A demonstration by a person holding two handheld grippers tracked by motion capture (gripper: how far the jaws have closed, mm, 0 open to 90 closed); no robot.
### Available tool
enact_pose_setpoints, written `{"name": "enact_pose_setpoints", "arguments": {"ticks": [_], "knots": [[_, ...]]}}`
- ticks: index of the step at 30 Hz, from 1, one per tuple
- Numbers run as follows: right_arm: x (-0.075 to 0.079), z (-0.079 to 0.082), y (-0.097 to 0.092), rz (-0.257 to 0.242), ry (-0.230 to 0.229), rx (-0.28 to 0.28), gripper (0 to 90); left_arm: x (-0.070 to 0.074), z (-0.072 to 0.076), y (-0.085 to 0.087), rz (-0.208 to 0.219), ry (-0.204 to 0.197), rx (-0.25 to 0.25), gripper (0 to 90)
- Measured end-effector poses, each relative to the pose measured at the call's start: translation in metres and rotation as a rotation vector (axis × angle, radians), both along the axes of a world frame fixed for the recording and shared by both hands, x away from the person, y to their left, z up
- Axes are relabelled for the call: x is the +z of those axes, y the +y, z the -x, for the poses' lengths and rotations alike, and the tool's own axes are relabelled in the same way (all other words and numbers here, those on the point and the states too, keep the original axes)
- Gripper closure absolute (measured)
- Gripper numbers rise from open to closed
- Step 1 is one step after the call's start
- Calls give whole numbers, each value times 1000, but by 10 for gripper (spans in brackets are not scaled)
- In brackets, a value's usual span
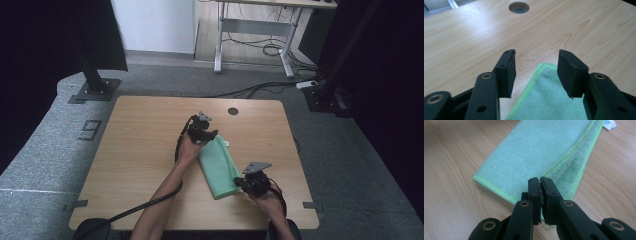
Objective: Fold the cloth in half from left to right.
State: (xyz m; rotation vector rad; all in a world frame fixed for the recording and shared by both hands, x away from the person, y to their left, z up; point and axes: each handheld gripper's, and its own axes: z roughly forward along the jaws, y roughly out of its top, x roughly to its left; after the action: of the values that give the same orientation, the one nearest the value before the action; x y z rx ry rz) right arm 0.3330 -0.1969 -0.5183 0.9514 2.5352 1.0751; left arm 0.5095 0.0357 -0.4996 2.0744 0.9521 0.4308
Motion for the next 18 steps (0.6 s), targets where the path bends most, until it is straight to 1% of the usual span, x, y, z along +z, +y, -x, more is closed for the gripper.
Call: {"name": "enact_pose_setpoints", "arguments": {"ticks": [4,8,10,12,14,16,18], "knots": [[0,0,-3,4,4,-19,848,3,6,1,-21,-9,-15,391],[0,-1,-6,11,8,-34,834,0,13,5,-22,4,-26,348],[-1,-2,-7,33,11,-48,785,-2,18,8,-15,13,-28,314],[-3,-3,-9,66,22,-75,731,-5,23,11,-4,17,-32,294],[-6,-5,-11,93,22,-94,674,-7,29,14,7,27,-37,268],[-7,-6,-14,113,21,-114,630,-9,34,16,6,25,-45,240],[-8,-7,-18,118,19,-134,594,-10,40,19,-3,24,-49,205]]}}
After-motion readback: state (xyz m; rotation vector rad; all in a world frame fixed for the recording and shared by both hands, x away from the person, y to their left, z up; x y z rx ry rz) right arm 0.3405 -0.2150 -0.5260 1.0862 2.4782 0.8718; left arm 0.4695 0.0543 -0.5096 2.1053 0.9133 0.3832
